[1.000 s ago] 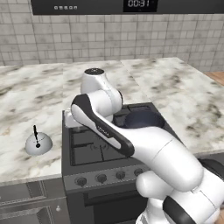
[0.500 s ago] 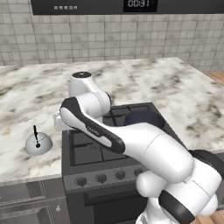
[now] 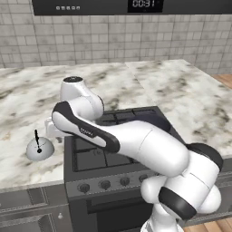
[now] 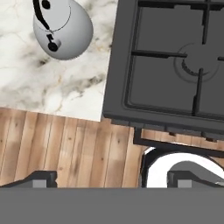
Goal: Pick the kettle from the counter and place it on a stove burner. Then turn the burner on.
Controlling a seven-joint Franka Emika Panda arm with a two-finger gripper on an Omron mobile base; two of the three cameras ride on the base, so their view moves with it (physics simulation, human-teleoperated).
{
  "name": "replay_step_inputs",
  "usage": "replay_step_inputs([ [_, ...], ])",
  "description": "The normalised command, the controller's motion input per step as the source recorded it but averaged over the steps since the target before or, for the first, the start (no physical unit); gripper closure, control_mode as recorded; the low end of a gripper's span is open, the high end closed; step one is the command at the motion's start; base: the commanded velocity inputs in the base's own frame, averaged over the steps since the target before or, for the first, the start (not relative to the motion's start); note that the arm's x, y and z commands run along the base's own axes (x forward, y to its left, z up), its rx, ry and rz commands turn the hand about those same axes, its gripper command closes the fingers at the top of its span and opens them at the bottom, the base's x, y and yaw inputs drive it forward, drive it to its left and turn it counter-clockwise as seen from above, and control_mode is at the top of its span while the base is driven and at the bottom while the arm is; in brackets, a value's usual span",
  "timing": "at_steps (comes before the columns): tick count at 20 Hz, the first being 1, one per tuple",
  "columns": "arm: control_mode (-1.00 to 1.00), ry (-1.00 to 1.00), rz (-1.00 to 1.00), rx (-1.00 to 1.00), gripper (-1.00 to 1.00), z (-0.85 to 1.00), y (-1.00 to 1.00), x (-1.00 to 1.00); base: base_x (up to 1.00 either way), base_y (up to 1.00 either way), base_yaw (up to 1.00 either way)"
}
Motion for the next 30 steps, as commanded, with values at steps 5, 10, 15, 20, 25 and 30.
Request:
replay_step_inputs([
  [5,-1.00,0.04,0.00,0.00,-1.00,-0.08,0.29,0.12,0.00,0.00,0.00],
  [10,-1.00,0.03,0.00,0.00,-1.00,-0.09,0.30,0.12,0.00,0.00,0.00],
  [15,-1.00,0.02,0.00,0.00,-1.00,-0.08,0.28,0.13,0.00,0.00,0.00],
  [20,-1.00,0.00,0.00,0.00,-1.00,-0.09,0.22,0.10,0.00,0.00,0.00],
  [25,-1.00,0.00,0.00,0.00,-1.00,-0.02,0.14,0.17,0.00,0.00,0.00],
  [30,-1.00,0.00,0.00,0.00,-1.00,-0.01,0.07,0.18,0.00,0.00,0.00],
])
